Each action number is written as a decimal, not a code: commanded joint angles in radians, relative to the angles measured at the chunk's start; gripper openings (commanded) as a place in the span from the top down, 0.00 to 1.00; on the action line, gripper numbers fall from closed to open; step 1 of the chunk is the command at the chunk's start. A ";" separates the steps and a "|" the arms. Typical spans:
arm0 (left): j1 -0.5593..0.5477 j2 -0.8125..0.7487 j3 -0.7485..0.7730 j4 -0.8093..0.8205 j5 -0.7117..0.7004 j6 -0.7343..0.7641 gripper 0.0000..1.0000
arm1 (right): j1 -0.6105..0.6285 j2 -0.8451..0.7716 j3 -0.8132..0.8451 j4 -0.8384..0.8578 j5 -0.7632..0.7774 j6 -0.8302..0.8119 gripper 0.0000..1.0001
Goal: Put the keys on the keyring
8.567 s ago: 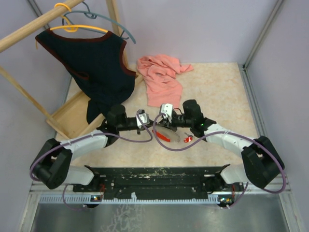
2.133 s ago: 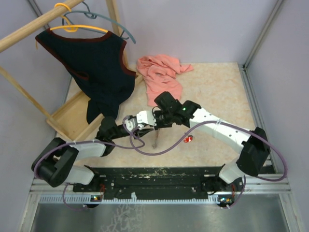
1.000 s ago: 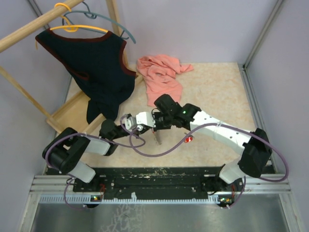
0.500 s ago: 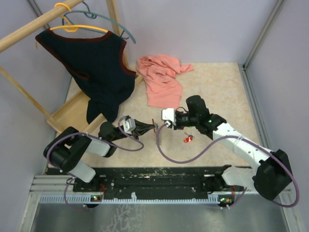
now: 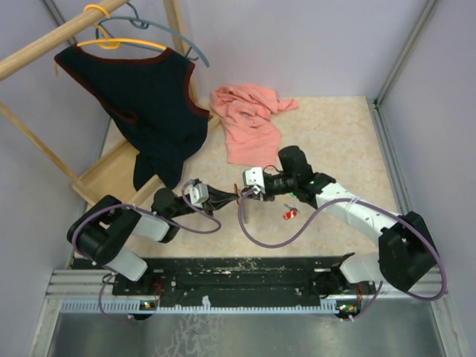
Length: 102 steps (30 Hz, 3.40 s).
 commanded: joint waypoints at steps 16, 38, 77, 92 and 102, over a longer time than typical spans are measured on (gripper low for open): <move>-0.002 -0.072 0.002 -0.062 -0.003 0.066 0.76 | 0.040 0.045 0.249 -0.277 0.089 -0.062 1.00; -0.002 -0.063 0.038 -0.108 0.010 0.052 0.73 | 0.209 0.116 0.411 -0.456 0.463 -0.026 1.00; 0.013 -0.038 -0.007 -0.036 -0.101 0.007 1.00 | 0.247 -0.131 0.085 -0.001 0.990 0.619 0.62; 0.056 -0.042 -0.027 0.017 -0.087 -0.056 1.00 | -0.038 -0.172 -0.191 -0.151 0.985 1.201 0.62; 0.058 -0.051 -0.026 -0.006 -0.080 -0.049 1.00 | -0.229 -0.208 -0.358 -0.107 0.878 1.359 0.61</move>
